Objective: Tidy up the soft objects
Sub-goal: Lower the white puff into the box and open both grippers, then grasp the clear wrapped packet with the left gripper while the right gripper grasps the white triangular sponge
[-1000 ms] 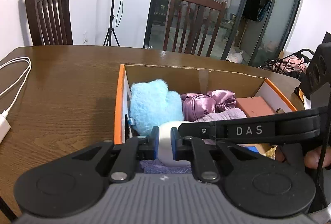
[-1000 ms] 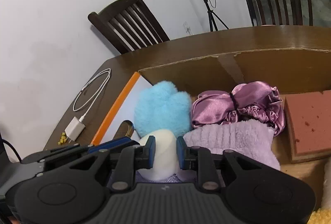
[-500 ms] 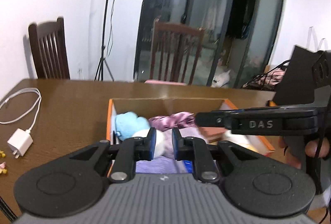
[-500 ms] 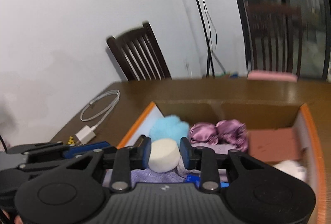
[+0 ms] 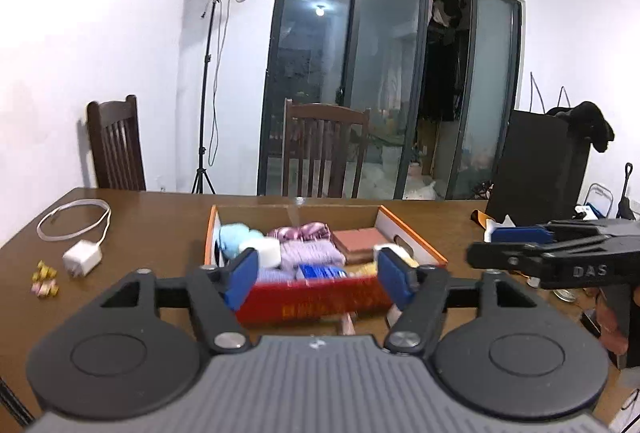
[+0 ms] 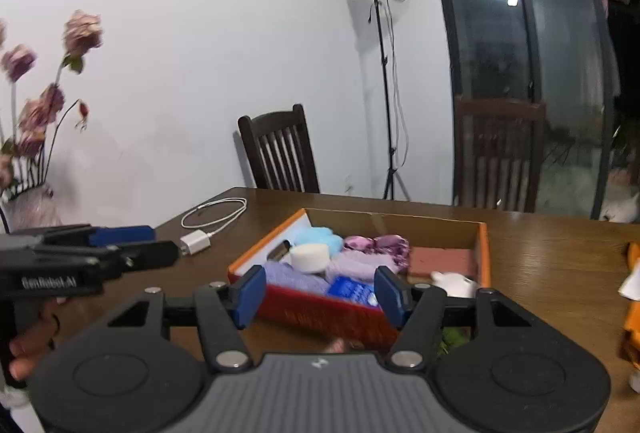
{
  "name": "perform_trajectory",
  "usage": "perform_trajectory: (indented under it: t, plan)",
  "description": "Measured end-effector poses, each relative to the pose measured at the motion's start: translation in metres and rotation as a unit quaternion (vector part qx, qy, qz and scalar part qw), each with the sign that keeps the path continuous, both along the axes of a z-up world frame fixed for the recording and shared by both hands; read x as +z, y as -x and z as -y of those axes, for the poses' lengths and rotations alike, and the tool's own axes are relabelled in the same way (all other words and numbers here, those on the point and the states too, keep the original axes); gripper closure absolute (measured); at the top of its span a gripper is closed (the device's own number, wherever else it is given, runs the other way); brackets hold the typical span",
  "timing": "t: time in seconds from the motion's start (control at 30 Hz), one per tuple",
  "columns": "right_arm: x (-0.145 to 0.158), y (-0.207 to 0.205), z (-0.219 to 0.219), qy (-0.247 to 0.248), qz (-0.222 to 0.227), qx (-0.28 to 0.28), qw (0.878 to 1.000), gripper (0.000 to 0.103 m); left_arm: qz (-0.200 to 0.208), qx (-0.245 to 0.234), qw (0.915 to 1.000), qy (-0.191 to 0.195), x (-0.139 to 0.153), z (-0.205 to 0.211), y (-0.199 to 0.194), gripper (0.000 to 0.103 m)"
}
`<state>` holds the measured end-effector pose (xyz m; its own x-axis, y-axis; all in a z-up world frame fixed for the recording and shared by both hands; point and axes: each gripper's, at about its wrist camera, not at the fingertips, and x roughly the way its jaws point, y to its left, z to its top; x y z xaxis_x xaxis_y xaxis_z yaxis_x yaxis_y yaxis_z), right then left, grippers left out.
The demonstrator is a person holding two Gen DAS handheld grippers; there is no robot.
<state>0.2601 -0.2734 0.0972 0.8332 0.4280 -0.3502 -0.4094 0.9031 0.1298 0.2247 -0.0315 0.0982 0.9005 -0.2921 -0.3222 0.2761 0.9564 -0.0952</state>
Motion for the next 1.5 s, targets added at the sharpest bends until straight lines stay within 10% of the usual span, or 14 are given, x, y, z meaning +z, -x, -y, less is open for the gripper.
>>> perform_trajectory:
  t: [0.2, 0.77, 1.5]
  plan:
    - [-0.036, 0.077, 0.017, -0.004, 0.036, -0.017, 0.999, 0.015, 0.015, 0.018, 0.9995, 0.021, -0.039, -0.013, 0.066, 0.002]
    - [-0.09, 0.098, 0.045, -0.04, -0.005, -0.061, 0.997, 0.014, -0.04, -0.012, 0.9991, -0.013, -0.074, 0.004, 0.048, 0.002]
    - [-0.126, -0.103, 0.028, -0.051, -0.098, -0.076, 0.991, 0.054, -0.143, -0.057, 0.9866, -0.055, -0.135, 0.086, -0.142, 0.071]
